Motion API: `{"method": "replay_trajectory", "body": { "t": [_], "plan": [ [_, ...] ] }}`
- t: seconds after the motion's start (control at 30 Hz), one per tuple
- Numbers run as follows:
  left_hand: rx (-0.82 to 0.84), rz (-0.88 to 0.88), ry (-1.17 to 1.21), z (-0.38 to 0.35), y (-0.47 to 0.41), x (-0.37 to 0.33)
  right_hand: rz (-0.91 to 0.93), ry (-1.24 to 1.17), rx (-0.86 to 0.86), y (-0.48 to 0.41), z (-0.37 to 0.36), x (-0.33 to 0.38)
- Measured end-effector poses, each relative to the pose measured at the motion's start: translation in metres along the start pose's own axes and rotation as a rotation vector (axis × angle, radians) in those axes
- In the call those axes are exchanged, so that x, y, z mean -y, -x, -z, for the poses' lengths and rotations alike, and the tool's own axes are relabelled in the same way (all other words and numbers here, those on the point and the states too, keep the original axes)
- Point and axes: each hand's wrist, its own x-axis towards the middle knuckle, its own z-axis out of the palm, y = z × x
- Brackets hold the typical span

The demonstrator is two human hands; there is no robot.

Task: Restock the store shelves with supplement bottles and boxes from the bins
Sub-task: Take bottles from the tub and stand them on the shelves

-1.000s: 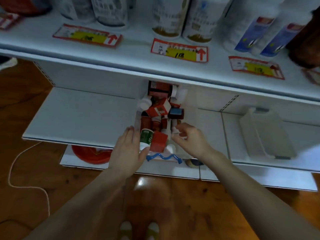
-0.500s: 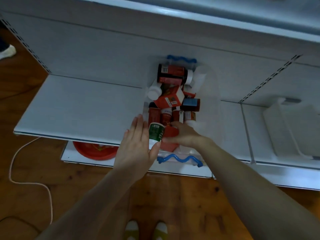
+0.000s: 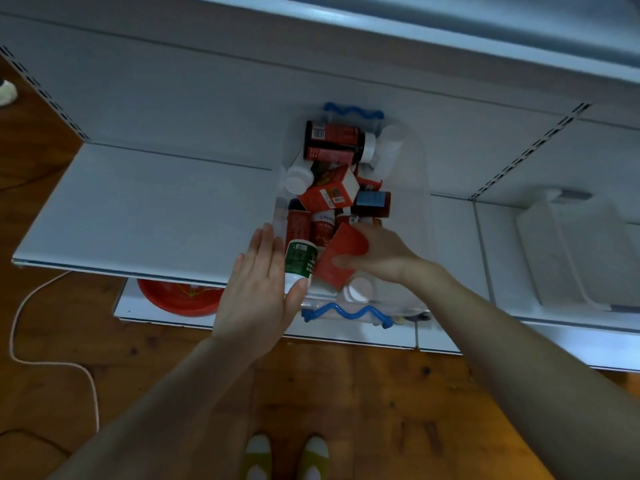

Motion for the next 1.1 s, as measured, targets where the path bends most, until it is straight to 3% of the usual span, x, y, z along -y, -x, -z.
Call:
{"method": "replay_trajectory", "body": {
  "t": [0.17,0.3,0.43,0.67,0.83,1.1],
  "plan": [
    [-0.038,-0.043,0.039,0.009,0.002,0.001,0.019,-0.039,-0.155,0.038,0.036,0.012],
    [-0.189,-0.245,0.105,0.021,-0.01,-0.007,0.023,-0.053,-0.307,0.065,0.056,0.008],
    [0.021,-0.333,0.305,0.029,-0.04,-0.037,0.024,-0.118,-0.455,0.091,0.068,-0.003],
    [0.494,-0.378,0.141,-0.015,-0.089,-0.066,0.092,-0.156,-0.569,0.117,0.077,-0.021],
    [0.581,-0.422,-0.015,-0.04,-0.097,-0.069,0.091,-0.151,-0.631,0.119,0.08,-0.029],
    [0.594,-0.424,-0.008,-0.047,-0.104,-0.072,0.082,-0.18,-0.658,0.114,0.075,-0.032]
  ]
}}
